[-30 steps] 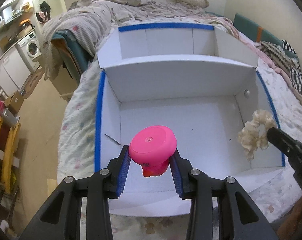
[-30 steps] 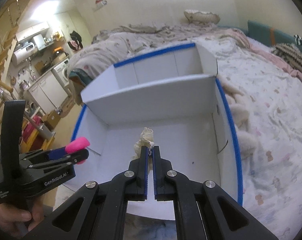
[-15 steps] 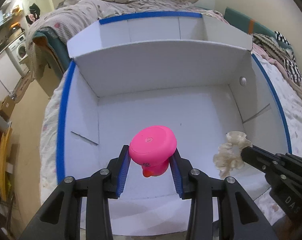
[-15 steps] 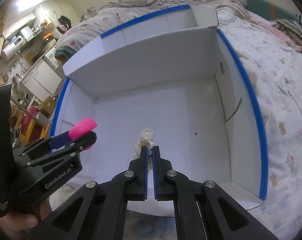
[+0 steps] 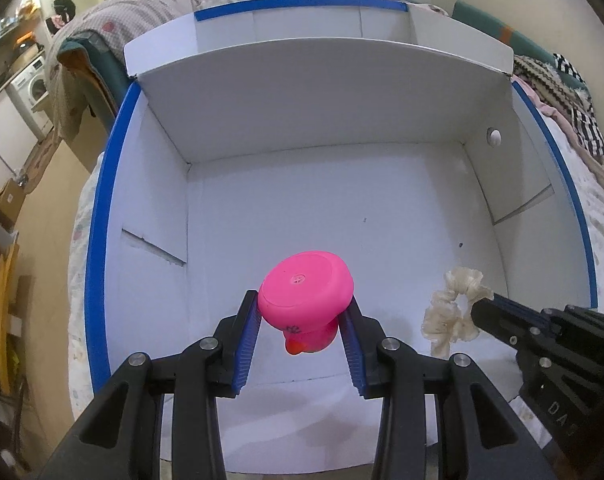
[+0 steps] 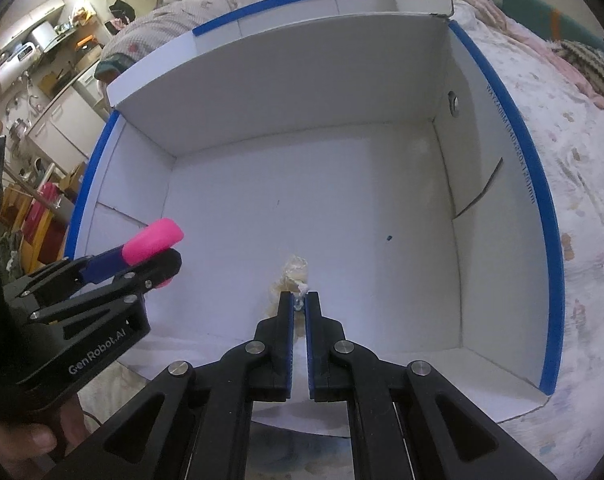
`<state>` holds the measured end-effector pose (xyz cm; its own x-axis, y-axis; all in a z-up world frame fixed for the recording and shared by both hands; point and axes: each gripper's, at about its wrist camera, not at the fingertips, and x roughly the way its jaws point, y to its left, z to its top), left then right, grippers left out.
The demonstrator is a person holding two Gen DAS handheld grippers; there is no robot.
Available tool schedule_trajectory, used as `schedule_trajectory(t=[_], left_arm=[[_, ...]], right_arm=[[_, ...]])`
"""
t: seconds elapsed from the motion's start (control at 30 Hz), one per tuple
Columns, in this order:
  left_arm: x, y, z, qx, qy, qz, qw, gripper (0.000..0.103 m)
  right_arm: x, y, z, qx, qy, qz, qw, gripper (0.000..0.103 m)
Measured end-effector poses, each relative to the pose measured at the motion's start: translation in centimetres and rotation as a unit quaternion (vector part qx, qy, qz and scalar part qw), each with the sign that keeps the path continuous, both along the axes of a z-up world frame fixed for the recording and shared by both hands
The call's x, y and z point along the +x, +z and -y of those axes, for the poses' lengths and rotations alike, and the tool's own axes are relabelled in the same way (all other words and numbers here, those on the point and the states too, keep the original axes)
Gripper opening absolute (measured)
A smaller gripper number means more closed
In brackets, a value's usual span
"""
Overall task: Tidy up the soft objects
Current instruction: 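Lift the pink toy with the left tool over the box while the right tool carries the scrunchie there, then open the left tool to drop the pink toy while the right tool releases the scrunchie into the box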
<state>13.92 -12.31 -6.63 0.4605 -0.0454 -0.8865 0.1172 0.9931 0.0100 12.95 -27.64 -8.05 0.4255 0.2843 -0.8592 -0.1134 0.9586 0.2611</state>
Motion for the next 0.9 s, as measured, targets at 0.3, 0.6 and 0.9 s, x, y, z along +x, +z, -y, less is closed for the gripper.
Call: schedule_trajectory(t=[0.3,0.6,0.9], left_arm=[[-0.1,-0.2,-0.3,0.003,-0.002,-0.001,1.0,0.036],[-0.1,0.0,-0.5,0.005,0.005,0.004,1.0,0.036],[-0.3,0.2,-0.2,0.005,0.0,0.007,1.0,0.05]], right_arm=[[0.2,0.2,0.1,0.015,-0.001,0.003,1.0,0.006],[-0.2,0.6,0.3,0.028,0.0,0.01,1.0,0.007],[-0.4,1.2,0.9,0.04,-0.008,0.019,0.999,0.028]])
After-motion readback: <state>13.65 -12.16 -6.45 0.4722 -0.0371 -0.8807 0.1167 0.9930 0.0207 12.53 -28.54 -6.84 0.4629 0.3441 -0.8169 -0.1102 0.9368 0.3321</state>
